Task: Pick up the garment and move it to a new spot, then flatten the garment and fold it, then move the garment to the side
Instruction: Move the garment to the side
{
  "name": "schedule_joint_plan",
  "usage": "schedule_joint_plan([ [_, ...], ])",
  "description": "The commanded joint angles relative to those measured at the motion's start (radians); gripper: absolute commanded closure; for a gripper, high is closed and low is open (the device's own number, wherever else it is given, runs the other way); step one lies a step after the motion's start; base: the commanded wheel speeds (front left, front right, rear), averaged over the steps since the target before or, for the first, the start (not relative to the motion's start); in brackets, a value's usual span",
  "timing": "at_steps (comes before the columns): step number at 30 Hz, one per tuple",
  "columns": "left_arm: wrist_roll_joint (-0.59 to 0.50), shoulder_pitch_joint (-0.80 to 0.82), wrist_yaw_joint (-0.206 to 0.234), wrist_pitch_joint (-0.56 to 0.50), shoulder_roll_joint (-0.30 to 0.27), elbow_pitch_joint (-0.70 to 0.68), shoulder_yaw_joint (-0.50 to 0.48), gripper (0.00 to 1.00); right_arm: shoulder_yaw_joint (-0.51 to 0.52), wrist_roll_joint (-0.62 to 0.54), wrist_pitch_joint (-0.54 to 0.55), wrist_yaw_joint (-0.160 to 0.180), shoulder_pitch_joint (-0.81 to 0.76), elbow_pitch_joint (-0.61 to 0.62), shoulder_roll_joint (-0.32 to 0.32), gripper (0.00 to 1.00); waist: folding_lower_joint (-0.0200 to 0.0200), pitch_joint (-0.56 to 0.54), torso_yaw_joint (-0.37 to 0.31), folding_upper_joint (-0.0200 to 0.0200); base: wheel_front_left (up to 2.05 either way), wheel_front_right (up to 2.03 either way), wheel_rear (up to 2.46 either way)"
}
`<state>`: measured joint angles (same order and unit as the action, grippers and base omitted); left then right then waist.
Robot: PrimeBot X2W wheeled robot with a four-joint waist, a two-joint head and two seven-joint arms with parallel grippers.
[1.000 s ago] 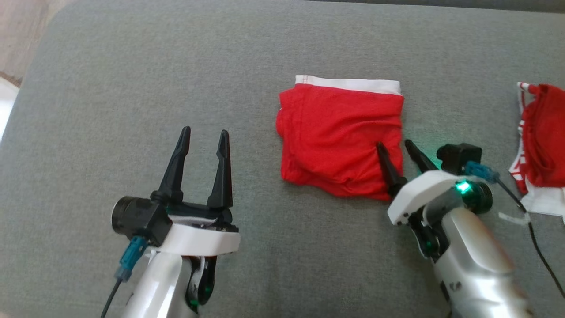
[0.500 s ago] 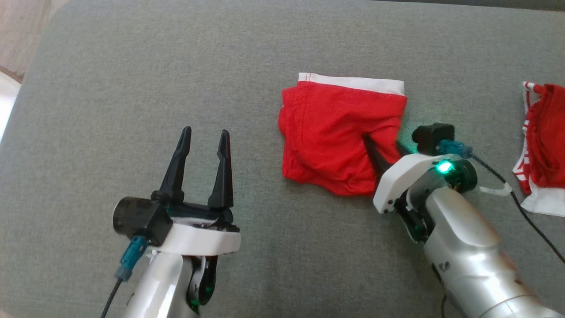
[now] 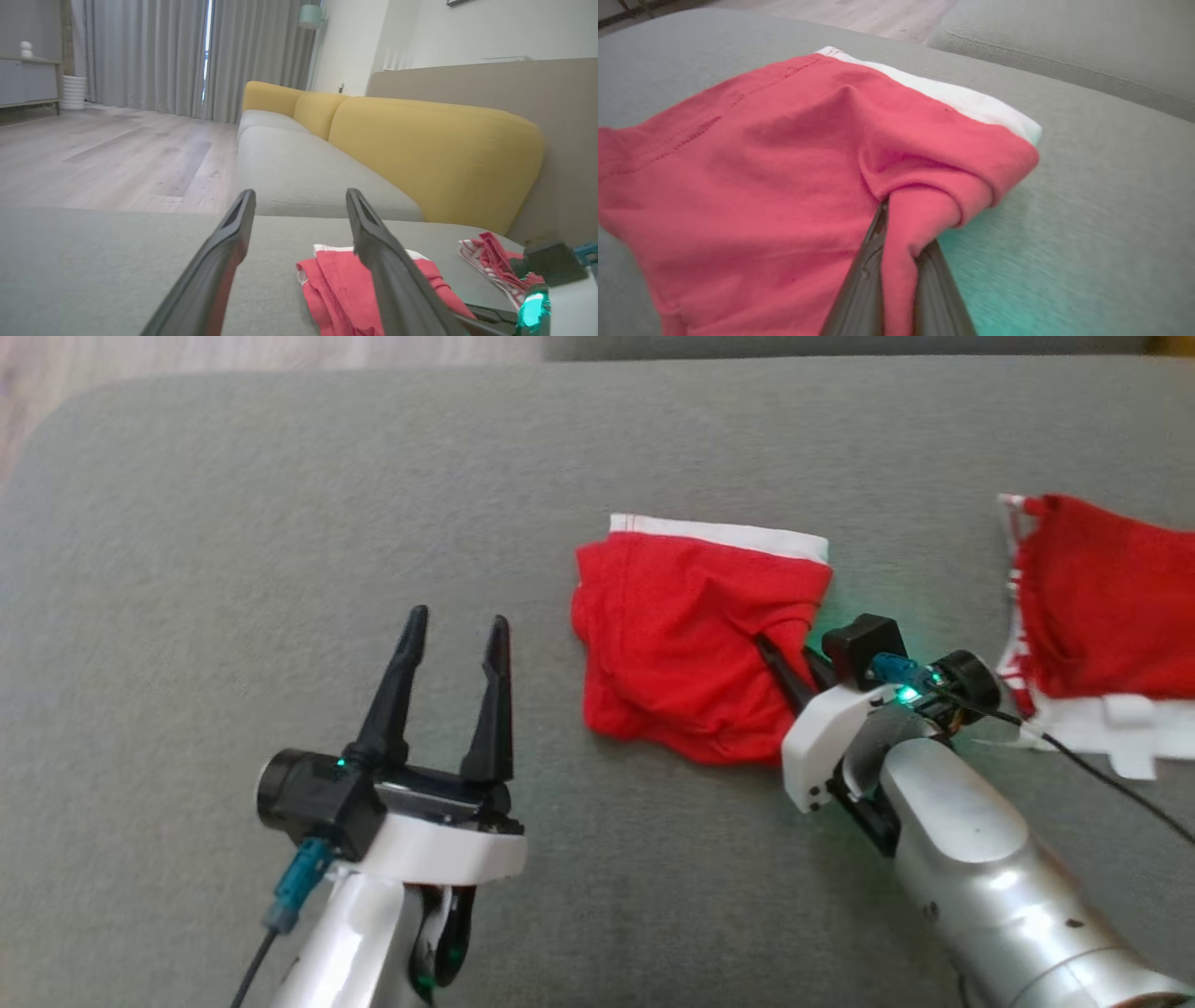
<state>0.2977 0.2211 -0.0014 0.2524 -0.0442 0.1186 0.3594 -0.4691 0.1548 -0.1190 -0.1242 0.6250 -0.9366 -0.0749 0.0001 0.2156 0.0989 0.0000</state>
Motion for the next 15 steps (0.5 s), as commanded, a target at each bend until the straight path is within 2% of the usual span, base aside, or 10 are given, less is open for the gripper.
schedule_joint_plan([
  [1, -0.009, 0.044, -0.004, 0.009, -0.006, -0.039, -0.018, 0.00, -0.020, -0.011, -0.007, -0.007, 0.024, 0.020, -0.010, 1.00, -0.0001, -0.022, -0.034, 0.0000, 0.00, 0.00, 0.00],
  [5, -0.013, 0.058, -0.003, 0.009, -0.006, -0.034, 0.021, 0.00, -0.069, -0.025, 0.009, -0.007, 0.038, 0.044, -0.072, 1.00, -0.0001, -0.040, -0.089, 0.0000, 0.00, 0.00, 0.00],
  [8, -0.010, 0.074, 0.002, 0.009, -0.006, -0.031, 0.054, 0.00, -0.127, -0.023, 0.031, -0.007, 0.057, 0.085, -0.144, 1.00, -0.0001, -0.044, -0.131, 0.0000, 0.00, 0.00, 0.00],
  [15, 0.006, 0.121, 0.018, 0.009, -0.006, -0.044, 0.110, 0.00, -0.250, 0.063, 0.112, -0.007, 0.116, 0.251, -0.373, 1.00, -0.0001, -0.014, -0.206, 0.0000, 0.00, 0.00, 0.00],
])
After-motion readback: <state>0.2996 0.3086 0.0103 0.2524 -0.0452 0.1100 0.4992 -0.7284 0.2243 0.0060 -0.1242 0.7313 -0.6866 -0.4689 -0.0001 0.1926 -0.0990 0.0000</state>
